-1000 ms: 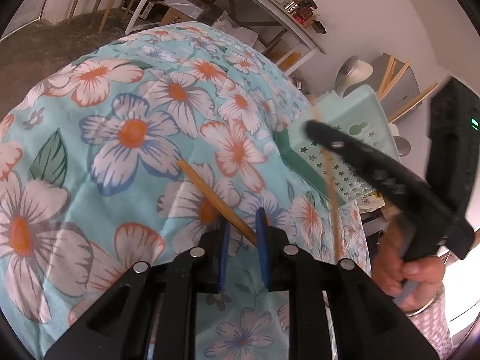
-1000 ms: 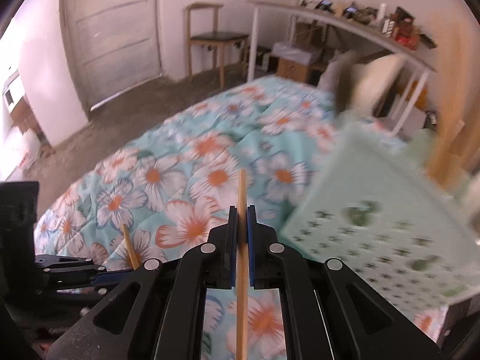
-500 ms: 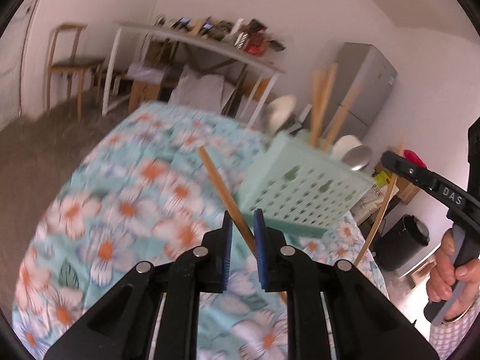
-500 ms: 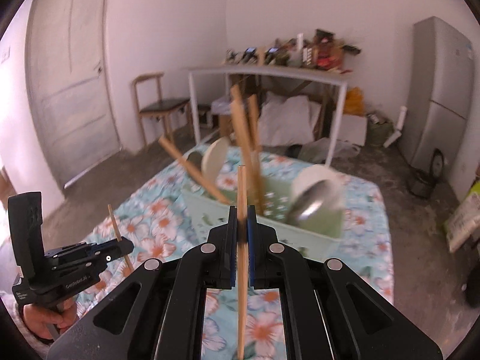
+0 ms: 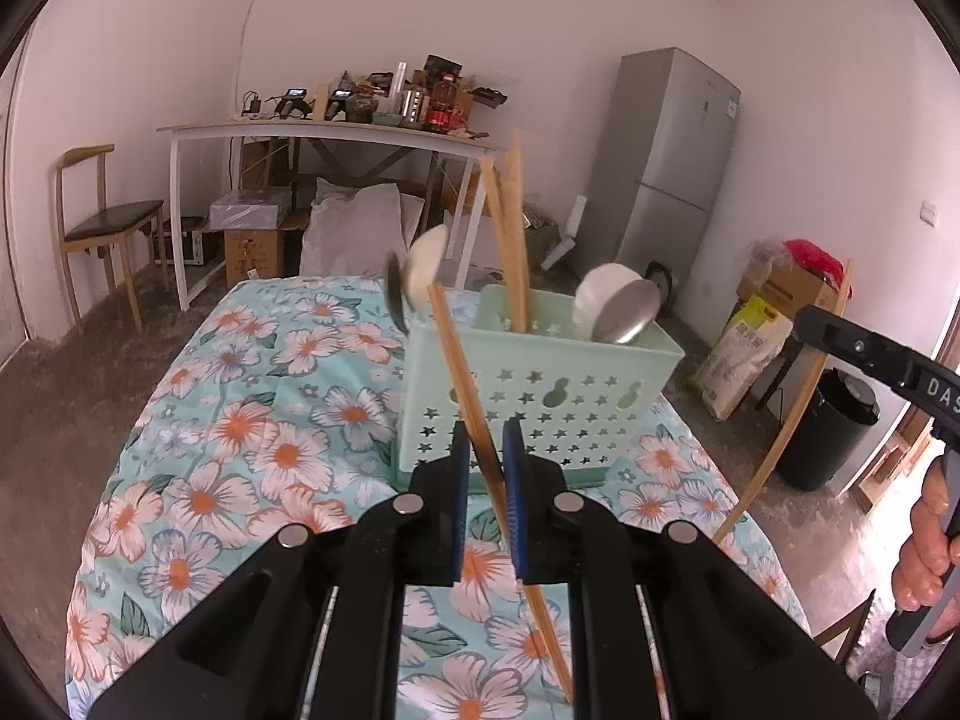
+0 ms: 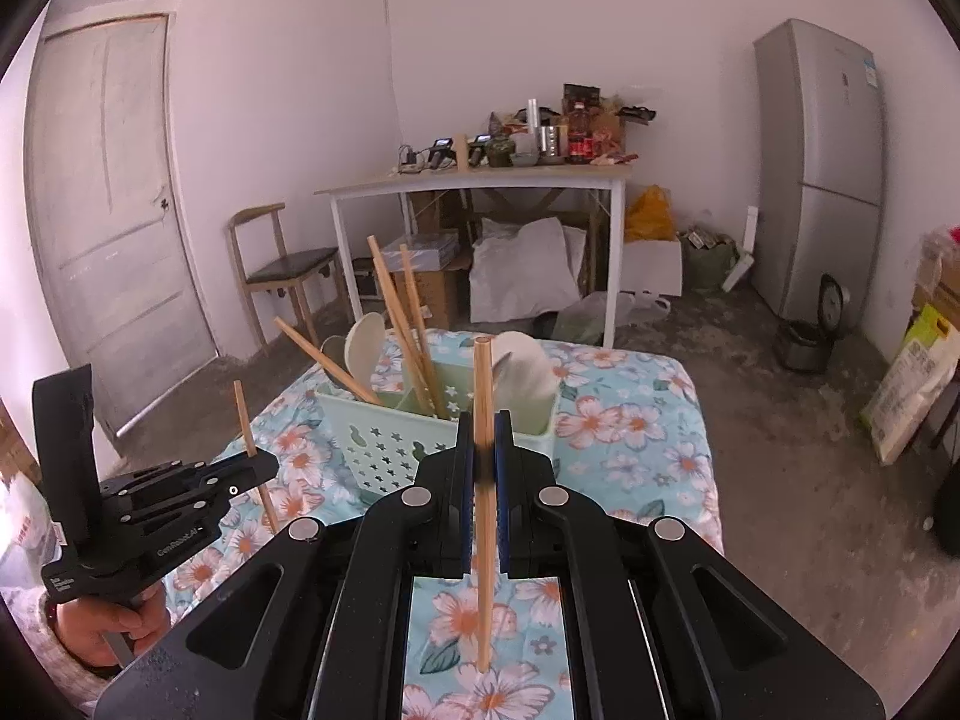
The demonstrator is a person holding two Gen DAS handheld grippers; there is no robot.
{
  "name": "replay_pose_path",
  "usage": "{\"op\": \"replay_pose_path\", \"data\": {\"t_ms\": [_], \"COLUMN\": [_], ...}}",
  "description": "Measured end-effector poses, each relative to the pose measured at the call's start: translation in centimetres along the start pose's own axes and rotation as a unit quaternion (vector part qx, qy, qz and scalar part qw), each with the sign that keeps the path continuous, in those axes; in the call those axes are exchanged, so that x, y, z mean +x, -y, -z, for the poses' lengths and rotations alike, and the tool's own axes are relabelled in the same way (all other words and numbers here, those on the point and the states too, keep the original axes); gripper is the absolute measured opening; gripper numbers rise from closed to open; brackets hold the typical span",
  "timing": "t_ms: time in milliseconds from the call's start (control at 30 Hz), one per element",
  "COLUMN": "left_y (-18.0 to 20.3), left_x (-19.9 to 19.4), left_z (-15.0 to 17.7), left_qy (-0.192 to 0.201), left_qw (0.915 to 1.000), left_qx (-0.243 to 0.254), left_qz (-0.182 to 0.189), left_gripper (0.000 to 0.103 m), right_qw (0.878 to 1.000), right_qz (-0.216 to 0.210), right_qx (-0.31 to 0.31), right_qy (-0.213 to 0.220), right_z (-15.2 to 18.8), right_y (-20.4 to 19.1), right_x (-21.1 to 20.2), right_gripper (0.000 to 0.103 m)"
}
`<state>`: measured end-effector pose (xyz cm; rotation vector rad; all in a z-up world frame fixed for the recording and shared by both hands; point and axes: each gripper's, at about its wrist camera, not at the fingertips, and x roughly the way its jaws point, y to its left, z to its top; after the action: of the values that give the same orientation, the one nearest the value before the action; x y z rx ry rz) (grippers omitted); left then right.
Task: Organize utensils
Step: 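Carry chopsticks above the basket with the left tool while the right tool carries its chopstick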
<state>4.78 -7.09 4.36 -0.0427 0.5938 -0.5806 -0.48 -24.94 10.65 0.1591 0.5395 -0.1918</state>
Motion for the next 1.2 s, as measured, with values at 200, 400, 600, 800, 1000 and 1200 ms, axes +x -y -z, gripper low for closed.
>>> {"op": "replay_pose_path", "data": {"t_ms": [200,400,600,800,1000,1200], "left_y": [1.4,2.1,2.7,3.1,3.6,4.5], "left_x": [0.2,0.4,0.4,0.2,0.0,-0.4], "left_z": [0.0,0.1,0.1,0.0,-0.4,-1.7], "left_qy": [-0.004,-0.005,-0.005,-0.003,-0.003,-0.002], "left_qw": [0.9999,0.9997,0.9995,0.9994,0.9993,0.9987], "left_qx": [0.015,0.025,0.031,0.035,0.038,0.049], "left_qz": [-0.001,0.0,0.0,-0.001,0.001,0.012], "left_gripper": [0.01,0.01,0.01,0.01,0.009,0.007], "right_qw": [1.0,0.999,0.999,0.998,0.997,0.996], "right_qz": [-0.003,-0.008,-0.012,-0.02,-0.029,-0.031], "right_qx": [0.022,0.034,0.041,0.047,0.053,0.074], "right_qy": [0.01,0.019,0.026,0.034,0.042,0.043], "right_z": [0.3,0.4,0.6,0.5,0.5,0.7], "right_y": [1.0,1.7,1.9,2.0,1.7,2.2], "right_x": [-1.5,-2.7,-3.5,-4.0,-4.9,-5.4], "right_gripper": [0.004,0.004,0.004,0.004,0.004,0.004]}}
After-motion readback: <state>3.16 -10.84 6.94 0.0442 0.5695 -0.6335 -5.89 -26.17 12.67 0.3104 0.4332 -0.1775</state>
